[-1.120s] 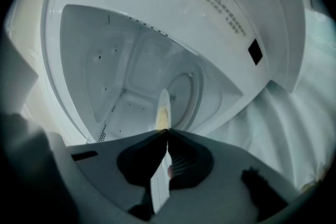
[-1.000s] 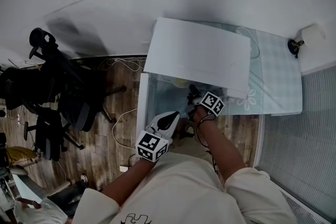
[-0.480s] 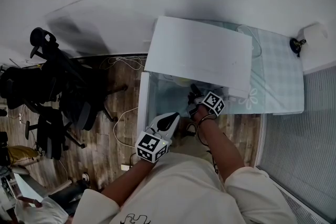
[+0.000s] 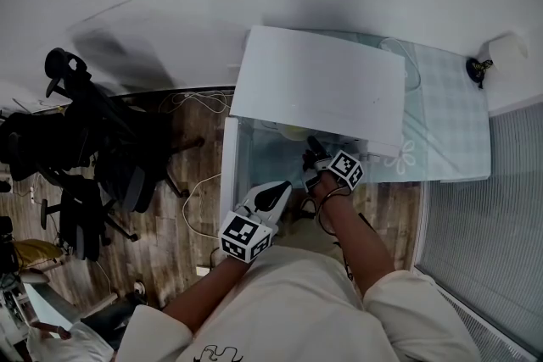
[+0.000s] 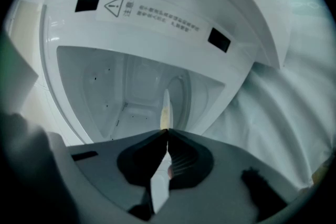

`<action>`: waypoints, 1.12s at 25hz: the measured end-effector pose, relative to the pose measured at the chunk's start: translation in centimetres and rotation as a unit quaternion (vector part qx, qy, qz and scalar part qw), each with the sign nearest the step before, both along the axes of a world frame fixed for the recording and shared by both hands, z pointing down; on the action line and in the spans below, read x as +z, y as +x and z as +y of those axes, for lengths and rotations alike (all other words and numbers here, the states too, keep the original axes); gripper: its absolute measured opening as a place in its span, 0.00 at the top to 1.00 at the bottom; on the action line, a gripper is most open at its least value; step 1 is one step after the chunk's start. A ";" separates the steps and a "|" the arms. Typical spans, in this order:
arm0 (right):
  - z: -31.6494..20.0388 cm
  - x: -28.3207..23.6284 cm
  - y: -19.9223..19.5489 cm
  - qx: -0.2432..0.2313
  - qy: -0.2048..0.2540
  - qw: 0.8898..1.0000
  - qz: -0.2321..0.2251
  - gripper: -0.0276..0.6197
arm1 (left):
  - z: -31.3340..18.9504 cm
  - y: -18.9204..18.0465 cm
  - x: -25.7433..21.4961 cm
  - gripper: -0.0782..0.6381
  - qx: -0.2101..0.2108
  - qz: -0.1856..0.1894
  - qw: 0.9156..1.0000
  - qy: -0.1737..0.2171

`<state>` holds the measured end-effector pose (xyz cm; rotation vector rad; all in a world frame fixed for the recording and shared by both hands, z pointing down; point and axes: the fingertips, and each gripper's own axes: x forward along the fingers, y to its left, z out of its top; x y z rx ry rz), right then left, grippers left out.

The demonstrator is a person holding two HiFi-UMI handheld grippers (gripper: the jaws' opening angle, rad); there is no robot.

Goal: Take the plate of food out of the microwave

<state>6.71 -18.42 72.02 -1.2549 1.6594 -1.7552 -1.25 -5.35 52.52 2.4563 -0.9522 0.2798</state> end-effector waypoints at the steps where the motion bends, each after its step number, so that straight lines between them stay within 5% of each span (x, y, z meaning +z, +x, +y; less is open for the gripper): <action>1: 0.1 -0.3 0.0 0.001 0.003 1.000 -0.004 0.93 | -0.1 0.0 0.0 0.89 0.001 0.001 1.000 0.000; 28: -0.3 1.2 0.4 0.008 0.000 1.000 -0.014 0.93 | 0.3 -0.9 -0.1 0.89 -0.002 0.004 1.000 -0.005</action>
